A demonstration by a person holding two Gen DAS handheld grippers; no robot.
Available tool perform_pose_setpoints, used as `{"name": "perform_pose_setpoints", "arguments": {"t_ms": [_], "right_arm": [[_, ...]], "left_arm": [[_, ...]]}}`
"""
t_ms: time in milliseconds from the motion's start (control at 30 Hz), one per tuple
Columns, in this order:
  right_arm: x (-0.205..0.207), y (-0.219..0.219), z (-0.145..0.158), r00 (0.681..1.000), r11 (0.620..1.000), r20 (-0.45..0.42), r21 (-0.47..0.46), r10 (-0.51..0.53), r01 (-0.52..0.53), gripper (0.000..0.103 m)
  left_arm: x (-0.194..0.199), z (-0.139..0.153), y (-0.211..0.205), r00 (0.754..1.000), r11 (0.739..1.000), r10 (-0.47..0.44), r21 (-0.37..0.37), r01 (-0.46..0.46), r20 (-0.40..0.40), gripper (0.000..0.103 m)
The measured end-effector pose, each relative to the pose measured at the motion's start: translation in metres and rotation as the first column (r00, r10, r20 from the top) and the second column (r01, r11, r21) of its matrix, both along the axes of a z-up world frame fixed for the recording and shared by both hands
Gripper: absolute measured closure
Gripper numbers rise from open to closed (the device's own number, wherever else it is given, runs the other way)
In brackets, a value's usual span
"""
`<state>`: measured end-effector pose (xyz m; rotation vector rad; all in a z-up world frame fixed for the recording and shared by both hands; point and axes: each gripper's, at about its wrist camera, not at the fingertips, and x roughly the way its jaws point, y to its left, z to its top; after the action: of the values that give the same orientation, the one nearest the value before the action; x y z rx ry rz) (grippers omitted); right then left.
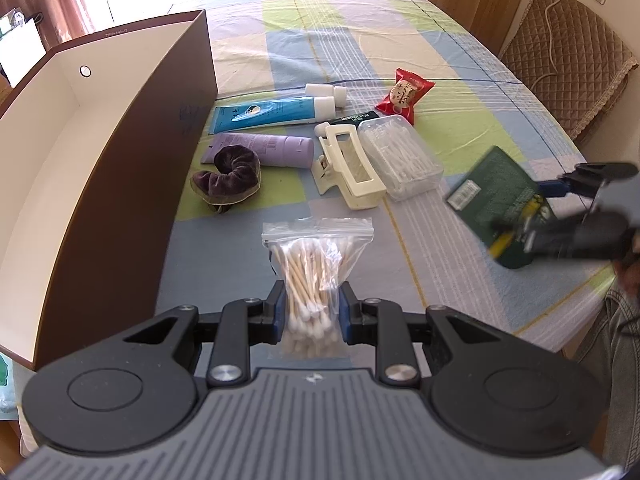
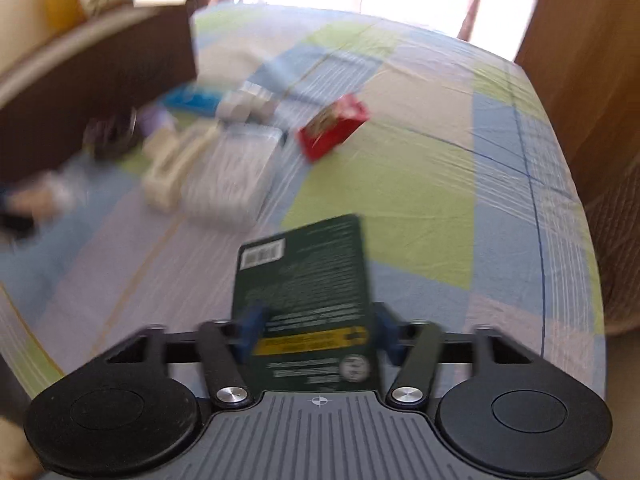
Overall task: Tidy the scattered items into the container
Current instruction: 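Lift the green card pack with the right gripper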
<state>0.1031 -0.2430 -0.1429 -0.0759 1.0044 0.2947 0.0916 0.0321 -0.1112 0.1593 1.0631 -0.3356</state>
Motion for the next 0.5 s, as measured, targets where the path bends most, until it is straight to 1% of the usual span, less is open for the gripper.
{"name": "perform_pose_setpoints", "arguments": {"t_ms": [133, 200, 267, 300, 333, 400, 467, 500], "right_arm": [[0.016, -0.019, 0.000, 0.992, 0.988, -0.118, 0.146, -0.041, 0.058, 0.072], [0.016, -0.023, 0.000, 0.989, 0.972, -0.141, 0.224, -0.038, 0.069, 0.072], [0.013, -0.022, 0.000, 0.991, 0.968, -0.127, 0.245, -0.028, 0.059, 0.072], [0.011, -0.019, 0.003, 0.994, 0.968, -0.109, 0.248, -0.022, 0.049, 0.082], [0.008, -0.017, 0.007, 0.996, 0.968, -0.089, 0.249, -0.015, 0.037, 0.083], [0.001, -0.009, 0.017, 0.999, 0.970, -0.041, 0.243, 0.003, 0.007, 0.092], [-0.007, 0.011, 0.033, 0.997, 0.980, 0.035, 0.182, 0.071, -0.076, 0.097], [-0.013, 0.025, 0.038, 0.989, 0.984, 0.074, 0.119, 0.124, -0.132, 0.098]], "left_arm": [[0.000, 0.001, -0.002, 1.000, 1.000, -0.004, -0.005, 0.004, 0.002, 0.082], [-0.001, 0.002, -0.003, 1.000, 1.000, -0.008, -0.007, 0.008, 0.005, 0.082], [-0.001, 0.003, -0.002, 1.000, 1.000, -0.005, -0.008, 0.005, 0.006, 0.082], [-0.001, 0.002, -0.001, 1.000, 1.000, -0.001, -0.007, 0.001, 0.004, 0.081], [-0.001, 0.002, 0.000, 1.000, 1.000, 0.003, -0.006, -0.003, 0.002, 0.081], [-0.001, 0.003, 0.002, 1.000, 1.000, 0.009, -0.003, -0.009, 0.005, 0.081], [0.000, 0.003, 0.006, 1.000, 1.000, 0.018, -0.001, -0.018, 0.008, 0.081], [0.000, 0.003, 0.007, 1.000, 1.000, 0.023, 0.001, -0.023, 0.009, 0.081]]}}
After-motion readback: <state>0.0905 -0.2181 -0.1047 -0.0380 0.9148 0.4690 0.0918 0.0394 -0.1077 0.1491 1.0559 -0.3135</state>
